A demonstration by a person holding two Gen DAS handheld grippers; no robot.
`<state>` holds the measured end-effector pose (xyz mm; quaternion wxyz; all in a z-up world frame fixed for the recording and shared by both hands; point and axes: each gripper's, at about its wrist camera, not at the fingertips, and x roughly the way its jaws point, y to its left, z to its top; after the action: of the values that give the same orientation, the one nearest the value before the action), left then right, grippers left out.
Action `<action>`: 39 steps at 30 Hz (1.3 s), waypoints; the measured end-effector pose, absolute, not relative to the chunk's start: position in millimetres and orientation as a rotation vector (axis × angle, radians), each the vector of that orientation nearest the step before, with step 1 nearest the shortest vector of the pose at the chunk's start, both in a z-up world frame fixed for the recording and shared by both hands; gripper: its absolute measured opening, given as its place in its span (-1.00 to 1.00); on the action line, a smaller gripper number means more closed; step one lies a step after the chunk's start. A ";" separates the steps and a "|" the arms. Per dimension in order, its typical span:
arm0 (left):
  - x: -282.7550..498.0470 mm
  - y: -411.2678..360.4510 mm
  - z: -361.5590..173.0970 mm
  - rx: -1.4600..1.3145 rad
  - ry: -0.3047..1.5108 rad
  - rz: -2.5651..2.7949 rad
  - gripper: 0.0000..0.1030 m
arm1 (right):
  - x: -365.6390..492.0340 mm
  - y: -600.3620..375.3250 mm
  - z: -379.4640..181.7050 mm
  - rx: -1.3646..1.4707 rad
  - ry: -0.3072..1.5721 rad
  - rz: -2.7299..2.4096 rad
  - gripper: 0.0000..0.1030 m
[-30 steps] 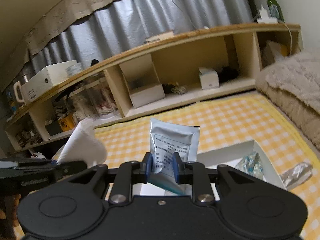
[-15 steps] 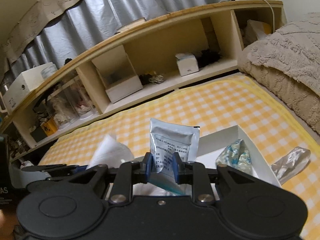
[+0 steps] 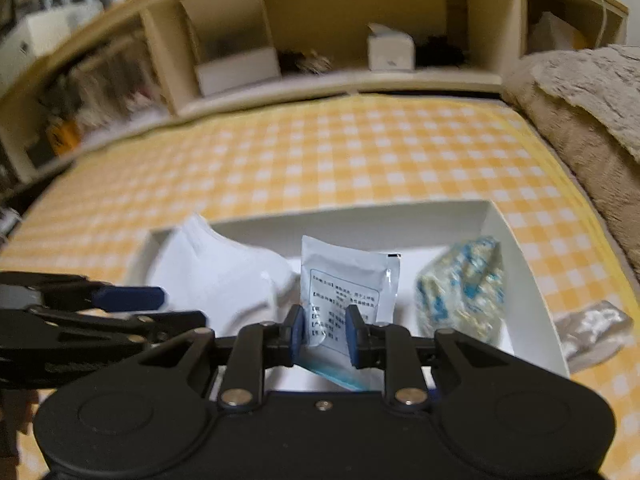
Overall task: Organize soft objects
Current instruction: 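Carry the mask and sachet over the white box and lower them, then open the left tool to release the mask while the right tool releases the sachet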
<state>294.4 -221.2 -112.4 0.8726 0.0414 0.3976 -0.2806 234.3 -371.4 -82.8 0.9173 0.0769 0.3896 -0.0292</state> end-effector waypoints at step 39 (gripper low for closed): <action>319.2 -223.8 -127.4 0.070 0.815 -0.547 0.06 | 227.8 -384.7 -78.9 0.246 0.828 -0.156 -0.22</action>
<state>319.2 -223.8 -127.4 0.8814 0.0336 0.3912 -0.2628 227.8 -384.7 -78.9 0.9053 0.1191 0.4008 -0.0753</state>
